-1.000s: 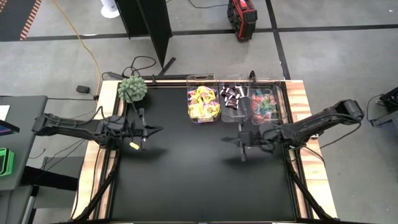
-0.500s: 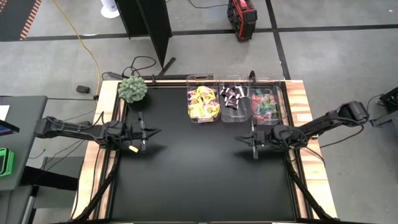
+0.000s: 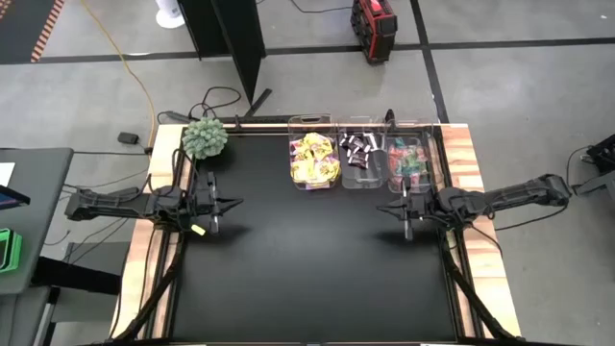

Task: Sort candy
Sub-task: Return to Home Position

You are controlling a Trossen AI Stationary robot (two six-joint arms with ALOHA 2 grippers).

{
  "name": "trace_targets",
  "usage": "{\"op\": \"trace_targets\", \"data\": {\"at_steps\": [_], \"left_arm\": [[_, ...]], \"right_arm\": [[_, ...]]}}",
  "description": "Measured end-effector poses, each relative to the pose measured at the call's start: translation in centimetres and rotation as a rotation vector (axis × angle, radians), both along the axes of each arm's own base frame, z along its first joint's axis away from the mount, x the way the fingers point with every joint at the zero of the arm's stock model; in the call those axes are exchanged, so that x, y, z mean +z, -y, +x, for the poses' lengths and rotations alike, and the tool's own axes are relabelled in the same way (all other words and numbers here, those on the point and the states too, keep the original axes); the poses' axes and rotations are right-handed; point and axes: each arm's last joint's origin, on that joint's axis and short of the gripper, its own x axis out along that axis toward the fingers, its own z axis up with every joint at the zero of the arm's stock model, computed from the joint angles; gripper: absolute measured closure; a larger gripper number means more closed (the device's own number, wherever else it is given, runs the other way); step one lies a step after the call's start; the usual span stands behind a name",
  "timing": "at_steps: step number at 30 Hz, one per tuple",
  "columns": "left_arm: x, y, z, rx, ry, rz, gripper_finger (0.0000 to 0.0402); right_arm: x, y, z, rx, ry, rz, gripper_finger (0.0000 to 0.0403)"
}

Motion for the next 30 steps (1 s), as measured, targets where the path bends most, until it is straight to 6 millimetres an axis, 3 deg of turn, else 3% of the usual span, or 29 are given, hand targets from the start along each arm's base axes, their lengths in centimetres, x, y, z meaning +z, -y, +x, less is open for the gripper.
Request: {"op": "trace_targets", "data": {"at_steps": [6,13,30], "left_arm": [[0.5,0.1,-0.4,-0.03,0.058,0.006,0.04],[0.2,0.1,-0.2,-0.056,0.03,-0.01,0.04],[-0.2,0.4,-0.1,-0.124,0.018,-0.068,0.04]], "right_arm": [[-0.4,0.0,-1.5,0.02,-0.036,-0.001,0.0403],[0.6,0.1,-2.6,0.037,0.096,-0.054,0.0403],[0.3,0.1,-2.3,0.034,0.057,-0.066,0.0389]]}}
